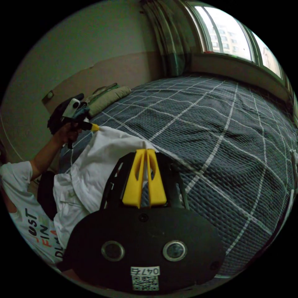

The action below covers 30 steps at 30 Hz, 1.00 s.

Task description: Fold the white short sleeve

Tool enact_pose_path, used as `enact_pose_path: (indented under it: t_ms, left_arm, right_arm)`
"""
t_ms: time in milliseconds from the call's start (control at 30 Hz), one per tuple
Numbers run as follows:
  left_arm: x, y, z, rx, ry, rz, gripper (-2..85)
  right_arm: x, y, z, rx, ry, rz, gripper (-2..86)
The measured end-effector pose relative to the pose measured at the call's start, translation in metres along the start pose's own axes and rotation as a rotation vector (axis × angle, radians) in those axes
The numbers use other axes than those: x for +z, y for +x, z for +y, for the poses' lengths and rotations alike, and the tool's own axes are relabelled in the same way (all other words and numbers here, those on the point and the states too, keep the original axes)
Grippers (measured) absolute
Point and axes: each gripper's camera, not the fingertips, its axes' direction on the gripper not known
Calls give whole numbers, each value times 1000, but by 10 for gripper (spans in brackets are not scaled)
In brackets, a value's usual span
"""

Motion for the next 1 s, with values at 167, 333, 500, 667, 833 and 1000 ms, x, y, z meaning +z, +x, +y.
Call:
enact_pose_path:
  t_ms: [167,333,500,667,833,1000]
  left_arm:
    - [-10,6,-11,5,45,28,-10]
    - [-5,0,-24,-31,83,2,-10]
    - [8,-14,-26,-93,85,-121,-9]
    - [33,-25,-10,-174,61,-202,4]
    - [-8,-6,15,-175,113,-170,80]
    - [-46,53,79,-82,67,-172,77]
  right_arm:
    - [-2,-7,-7,-19,4,26,0]
    - [6,-6,-11,40,22,70,0]
    - [27,4,-10,183,21,51,-1]
    - [54,0,-6,248,-89,32,9]
    - [5,-37,18,211,1,26,55]
    - [-22,-167,58,-139,55,-39,84]
